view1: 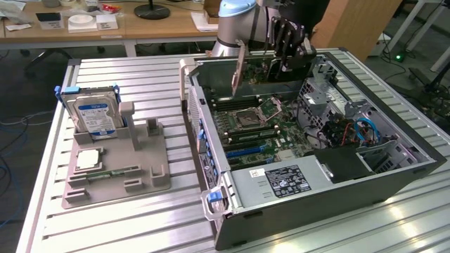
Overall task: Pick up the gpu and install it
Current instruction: 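Insert the gpu into the slot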
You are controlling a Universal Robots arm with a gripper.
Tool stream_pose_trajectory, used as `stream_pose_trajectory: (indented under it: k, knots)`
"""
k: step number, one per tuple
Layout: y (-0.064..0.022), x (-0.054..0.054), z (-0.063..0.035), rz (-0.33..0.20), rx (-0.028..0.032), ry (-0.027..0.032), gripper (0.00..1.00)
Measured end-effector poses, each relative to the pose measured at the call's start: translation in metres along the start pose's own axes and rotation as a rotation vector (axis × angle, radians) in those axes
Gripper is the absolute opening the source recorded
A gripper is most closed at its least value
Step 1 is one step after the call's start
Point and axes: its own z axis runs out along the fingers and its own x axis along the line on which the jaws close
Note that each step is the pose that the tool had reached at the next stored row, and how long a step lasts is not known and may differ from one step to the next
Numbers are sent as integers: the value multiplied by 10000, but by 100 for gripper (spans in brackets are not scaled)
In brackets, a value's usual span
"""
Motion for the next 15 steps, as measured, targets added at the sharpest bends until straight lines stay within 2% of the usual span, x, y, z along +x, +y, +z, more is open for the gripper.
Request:
stream_pose_trajectory:
  k: [8,12,15]
  knots:
    - [-1,0,9,-37,23,-7,28]
    - [1,20,76,-36,22,-5,28]
    - [2,34,129,112,51,-2,28]
